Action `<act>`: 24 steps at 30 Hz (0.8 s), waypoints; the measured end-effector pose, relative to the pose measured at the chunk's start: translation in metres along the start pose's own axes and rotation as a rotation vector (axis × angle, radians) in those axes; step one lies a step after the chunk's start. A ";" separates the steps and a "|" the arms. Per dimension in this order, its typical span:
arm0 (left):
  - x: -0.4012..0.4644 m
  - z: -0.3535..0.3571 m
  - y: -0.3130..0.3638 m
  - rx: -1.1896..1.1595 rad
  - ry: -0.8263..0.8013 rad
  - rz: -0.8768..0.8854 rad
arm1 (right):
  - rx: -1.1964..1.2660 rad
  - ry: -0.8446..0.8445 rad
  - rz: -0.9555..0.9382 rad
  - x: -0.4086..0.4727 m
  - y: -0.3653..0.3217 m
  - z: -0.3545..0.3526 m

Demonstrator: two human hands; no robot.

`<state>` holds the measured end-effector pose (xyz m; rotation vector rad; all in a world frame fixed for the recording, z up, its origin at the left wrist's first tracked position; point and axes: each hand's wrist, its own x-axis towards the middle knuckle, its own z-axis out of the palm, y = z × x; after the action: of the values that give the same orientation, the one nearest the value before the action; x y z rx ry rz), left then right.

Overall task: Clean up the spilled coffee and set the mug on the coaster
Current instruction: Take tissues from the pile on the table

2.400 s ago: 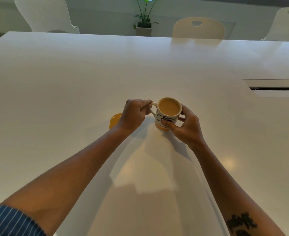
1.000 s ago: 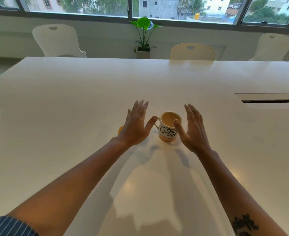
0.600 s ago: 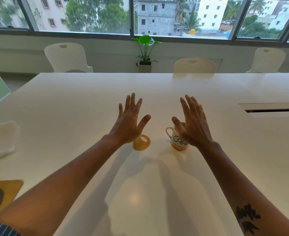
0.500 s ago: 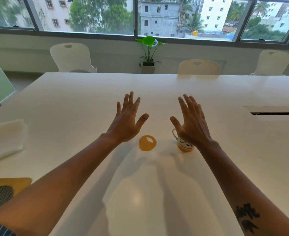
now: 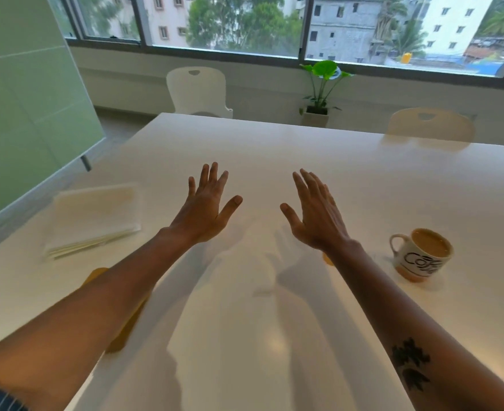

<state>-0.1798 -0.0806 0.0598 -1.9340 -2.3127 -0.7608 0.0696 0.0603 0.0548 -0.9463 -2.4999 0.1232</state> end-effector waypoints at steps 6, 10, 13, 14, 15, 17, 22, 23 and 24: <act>-0.036 -0.030 -0.074 0.061 -0.001 -0.110 | 0.068 -0.069 -0.092 0.031 -0.078 0.044; -0.058 -0.048 -0.114 0.078 0.002 -0.172 | 0.102 -0.102 -0.143 0.046 -0.125 0.067; -0.076 -0.062 -0.143 0.092 -0.003 -0.214 | 0.124 -0.122 -0.180 0.055 -0.156 0.083; -0.082 -0.066 -0.153 0.097 -0.007 -0.227 | 0.133 -0.128 -0.194 0.058 -0.166 0.088; -0.087 -0.069 -0.163 0.098 -0.012 -0.242 | 0.144 -0.134 -0.206 0.060 -0.174 0.092; -0.100 -0.076 -0.181 0.088 -0.017 -0.281 | 0.165 -0.149 -0.233 0.065 -0.192 0.102; -0.128 -0.088 -0.217 0.011 -0.038 -0.391 | 0.184 -0.202 -0.293 0.078 -0.229 0.124; -0.134 -0.089 -0.228 -0.009 -0.053 -0.424 | 0.194 -0.222 -0.309 0.082 -0.240 0.132; -0.139 -0.090 -0.236 -0.022 -0.068 -0.450 | 0.208 -0.240 -0.319 0.086 -0.249 0.138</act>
<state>-0.3936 -0.2676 0.0127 -1.4761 -2.8340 -0.7545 -0.1994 -0.0625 0.0253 -0.4651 -2.7539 0.4053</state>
